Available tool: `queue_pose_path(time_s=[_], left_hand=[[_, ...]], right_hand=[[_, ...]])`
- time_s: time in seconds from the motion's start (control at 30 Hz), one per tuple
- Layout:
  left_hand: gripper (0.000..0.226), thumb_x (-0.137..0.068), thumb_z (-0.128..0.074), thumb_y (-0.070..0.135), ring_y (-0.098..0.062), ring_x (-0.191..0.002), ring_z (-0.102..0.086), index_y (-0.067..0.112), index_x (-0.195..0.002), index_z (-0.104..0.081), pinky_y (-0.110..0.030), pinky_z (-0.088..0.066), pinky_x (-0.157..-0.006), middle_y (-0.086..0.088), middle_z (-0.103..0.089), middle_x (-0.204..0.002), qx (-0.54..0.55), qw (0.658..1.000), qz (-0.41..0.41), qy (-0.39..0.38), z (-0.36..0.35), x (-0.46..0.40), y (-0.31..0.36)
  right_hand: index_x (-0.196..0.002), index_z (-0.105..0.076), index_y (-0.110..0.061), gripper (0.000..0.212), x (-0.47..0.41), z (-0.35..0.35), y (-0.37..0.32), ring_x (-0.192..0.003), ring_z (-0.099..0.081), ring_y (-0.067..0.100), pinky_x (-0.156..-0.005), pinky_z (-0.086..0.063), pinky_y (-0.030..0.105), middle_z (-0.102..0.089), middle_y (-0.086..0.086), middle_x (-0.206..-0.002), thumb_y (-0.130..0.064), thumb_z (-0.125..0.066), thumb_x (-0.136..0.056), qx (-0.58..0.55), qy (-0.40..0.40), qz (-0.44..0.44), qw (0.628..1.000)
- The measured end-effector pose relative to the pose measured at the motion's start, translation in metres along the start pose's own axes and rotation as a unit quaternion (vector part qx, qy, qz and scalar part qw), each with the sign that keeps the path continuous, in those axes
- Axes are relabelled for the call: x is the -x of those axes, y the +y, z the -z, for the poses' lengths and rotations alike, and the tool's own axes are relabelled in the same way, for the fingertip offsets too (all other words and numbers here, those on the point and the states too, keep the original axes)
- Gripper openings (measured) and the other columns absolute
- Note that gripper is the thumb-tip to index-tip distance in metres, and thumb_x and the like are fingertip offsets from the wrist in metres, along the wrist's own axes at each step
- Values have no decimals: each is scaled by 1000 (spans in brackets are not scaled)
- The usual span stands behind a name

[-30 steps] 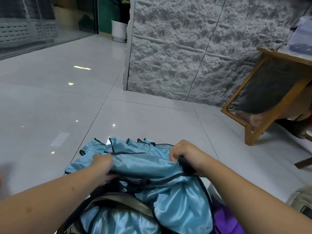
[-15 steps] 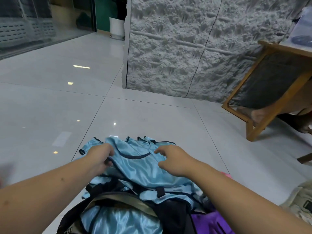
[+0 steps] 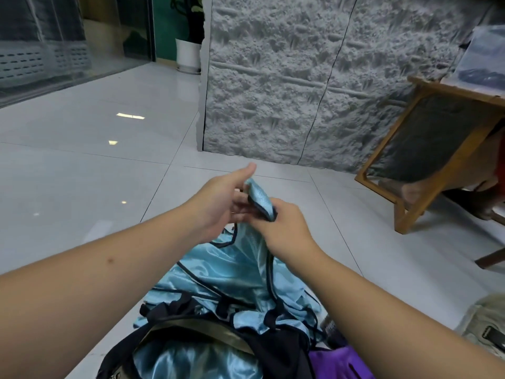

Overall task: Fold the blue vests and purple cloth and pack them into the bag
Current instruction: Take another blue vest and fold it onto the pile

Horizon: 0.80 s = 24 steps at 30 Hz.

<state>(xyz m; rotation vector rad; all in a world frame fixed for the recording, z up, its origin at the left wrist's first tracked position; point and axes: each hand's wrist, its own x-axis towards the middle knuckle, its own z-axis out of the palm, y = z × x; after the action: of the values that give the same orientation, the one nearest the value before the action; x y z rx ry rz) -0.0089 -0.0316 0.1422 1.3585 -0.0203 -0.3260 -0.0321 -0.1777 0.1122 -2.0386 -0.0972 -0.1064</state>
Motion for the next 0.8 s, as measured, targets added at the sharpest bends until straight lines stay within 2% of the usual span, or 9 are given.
queue_pose_path(time_s=[0.03,0.1,0.2,0.27,0.33,0.43,0.57,0.67,0.8], left_hand=[[46,-95,-61,56,-28,-81,-72,10,-93,-64,-40,-56,-83,-20,-75,-91,1,999,-3,32,5,-2,0],[42,-101,-58,51,-28,-82,-71,9,-100,-63,-40,-56,-79,-19,-76,-95,-10,993,10,120,21,-9,-14],[13,-101,-54,17,-27,-83,-61,11,-108,-64,-40,-55,-75,-20,-70,-110,-112,967,53,222,56,-20,-60],[30,-94,-47,0,-26,-76,-56,16,-117,-60,-39,-51,-69,-17,-64,-104,-231,943,96,221,79,-23,-95],[35,-94,-47,-1,-28,-73,-58,16,-123,-56,-37,-51,-64,-15,-62,-101,-263,932,132,210,93,-24,-122],[26,-96,-50,7,-34,-84,-65,4,-120,-60,-40,-60,-64,-20,-64,-107,-140,940,191,246,107,-25,-144],[38,-96,-68,37,-37,-95,-68,11,-121,-61,-41,-60,-70,-15,-65,-117,-14,943,207,260,112,-27,-144],[41,-94,-72,44,-28,-90,-65,13,-119,-64,-36,-51,-66,-10,-68,-111,18,953,216,211,105,-28,-135],[47,-90,-76,43,-32,-101,-75,10,-122,-71,-40,-60,-78,-13,-78,-112,40,966,228,113,95,-29,-126]], right_hand=[[-100,-75,-12,19,-2,5,-1,-64,-59,12,-63,-50,32,-71,6,-76,0,-63,-92,-6,8,-9,1000],[-91,-74,-8,24,-5,11,-1,-66,-56,20,-63,-44,35,-70,22,-80,2,-53,-93,-11,23,-25,999],[-88,-74,-10,23,-8,16,-3,-70,-55,26,-65,-42,40,-69,29,-84,-4,-52,-95,-58,46,-61,995],[-87,-74,-9,22,-9,20,-5,-74,-56,28,-69,-43,42,-67,20,-80,-6,-54,-95,-102,53,-69,991],[-85,-76,-9,28,-9,25,-13,-75,-60,28,-73,-47,43,-69,16,-81,0,-53,-95,-139,51,-56,987],[-85,-77,-10,38,-8,35,-33,-68,-67,24,-68,-54,35,-73,9,-74,10,-46,-96,-213,39,-22,976],[-92,-76,-9,36,-14,46,-54,-70,-70,23,-65,-59,33,-77,10,-81,8,-45,-100,-289,30,4,957],[-92,-77,-8,35,-15,49,-58,-71,-69,23,-65,-58,32,-76,11,-83,6,-46,-101,-303,29,11,953],[-90,-78,-9,34,-16,54,-59,-67,-67,24,-61,-55,31,-76,10,-79,3,-49,-101,-290,45,6,956]])
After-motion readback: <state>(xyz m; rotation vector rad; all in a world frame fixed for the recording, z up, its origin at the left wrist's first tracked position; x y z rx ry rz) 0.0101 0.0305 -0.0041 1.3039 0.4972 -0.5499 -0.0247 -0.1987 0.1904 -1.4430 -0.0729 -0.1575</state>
